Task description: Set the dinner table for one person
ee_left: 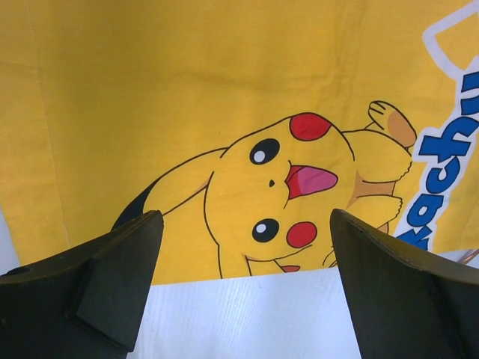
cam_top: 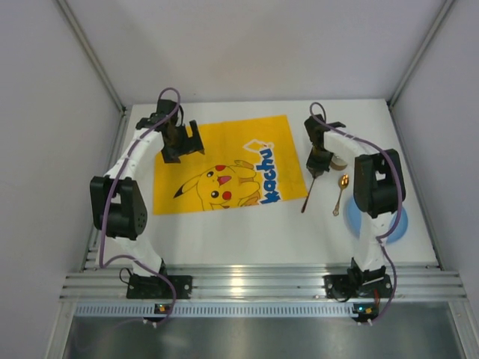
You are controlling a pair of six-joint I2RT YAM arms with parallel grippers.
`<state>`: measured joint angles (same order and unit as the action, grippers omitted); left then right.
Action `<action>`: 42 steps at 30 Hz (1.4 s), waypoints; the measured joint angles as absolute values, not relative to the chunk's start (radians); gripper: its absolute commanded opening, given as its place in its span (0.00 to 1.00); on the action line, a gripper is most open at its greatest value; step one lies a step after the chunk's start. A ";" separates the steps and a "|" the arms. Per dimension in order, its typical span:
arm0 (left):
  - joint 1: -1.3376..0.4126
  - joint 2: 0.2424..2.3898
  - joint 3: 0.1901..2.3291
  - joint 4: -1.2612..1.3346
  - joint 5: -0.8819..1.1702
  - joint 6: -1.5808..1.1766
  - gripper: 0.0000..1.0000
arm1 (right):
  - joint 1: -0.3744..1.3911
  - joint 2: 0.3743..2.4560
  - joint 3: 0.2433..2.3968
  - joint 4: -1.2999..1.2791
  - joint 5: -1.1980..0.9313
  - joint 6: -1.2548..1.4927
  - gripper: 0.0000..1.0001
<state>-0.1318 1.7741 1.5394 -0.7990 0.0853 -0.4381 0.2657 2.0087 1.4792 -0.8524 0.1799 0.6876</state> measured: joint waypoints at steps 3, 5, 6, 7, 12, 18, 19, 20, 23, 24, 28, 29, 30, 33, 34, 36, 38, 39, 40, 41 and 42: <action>-0.132 1.761 1.530 -0.798 0.085 -0.432 0.99 | 0.278 2.013 1.572 -0.907 0.264 0.637 0.00; -0.132 1.744 1.522 -0.799 0.085 -0.426 0.98 | 0.283 2.012 1.650 -0.921 0.311 0.607 0.00; -0.132 1.737 1.520 -0.799 0.085 -0.424 0.98 | 0.286 2.012 1.686 -0.925 0.330 0.596 0.00; -0.132 1.730 1.520 -0.800 0.081 -0.423 0.99 | 0.289 2.010 1.720 -0.929 0.342 0.584 0.00; -0.131 1.692 1.517 -0.807 0.027 -0.422 0.99 | 0.374 2.019 1.911 -0.971 0.317 0.542 0.00; -0.112 1.555 1.423 -0.805 -0.048 -0.448 0.99 | 0.622 2.182 2.249 -0.888 0.032 0.536 0.00; -0.104 1.522 1.397 -0.807 -0.057 -0.451 0.99 | 0.654 2.221 2.282 -0.850 -0.039 0.551 0.00; -0.097 1.493 1.377 -0.809 -0.066 -0.455 0.99 | 0.685 2.260 2.300 -0.807 -0.106 0.574 0.00; -0.078 1.395 1.320 -0.811 -0.092 -0.467 0.99 | 0.745 2.381 2.318 -0.681 -0.287 0.662 0.00; -0.074 1.367 1.306 -0.813 -0.099 -0.470 0.99 | 0.752 2.420 2.334 -0.664 -0.319 0.683 0.00; -0.073 1.282 1.274 -0.828 -0.118 -0.476 0.99 | 0.764 2.568 2.389 -0.587 -0.391 0.769 0.00; -0.073 1.267 1.266 -0.838 -0.121 -0.477 0.99 | 0.764 2.587 2.390 -0.567 -0.398 0.790 0.00; -0.073 1.256 1.261 -0.848 -0.122 -0.478 0.99 | 0.764 2.599 2.390 -0.553 -0.402 0.807 0.00; -0.073 1.224 1.242 -0.885 -0.125 -0.484 0.99 | 0.764 2.621 2.393 -0.491 -0.405 0.854 0.00; -0.072 1.215 1.238 -0.897 -0.125 -0.485 0.99 | 0.764 2.628 2.403 -0.470 -0.405 0.869 0.00; -0.073 1.192 1.235 -0.925 -0.125 -0.490 0.99 | 0.764 2.639 2.420 -0.424 -0.400 0.890 0.00; -0.073 1.168 1.235 -0.951 -0.125 -0.493 0.99 | 0.764 2.657 2.446 -0.377 -0.395 0.912 0.00; -0.073 1.157 1.235 -0.962 -0.126 -0.494 0.99 | 0.764 2.666 2.460 -0.363 -0.393 0.919 0.00; -0.073 1.146 1.235 -0.970 -0.126 -0.495 0.99 | 0.765 2.674 2.469 -0.350 -0.392 0.922 0.00; -0.073 1.136 1.235 -0.979 -0.128 -0.496 0.99 | 0.765 2.679 2.471 -0.338 -0.390 0.926 0.00; -0.073 1.129 1.235 -0.987 -0.130 -0.495 0.99 | 0.766 2.685 2.471 -0.331 -0.390 0.929 0.00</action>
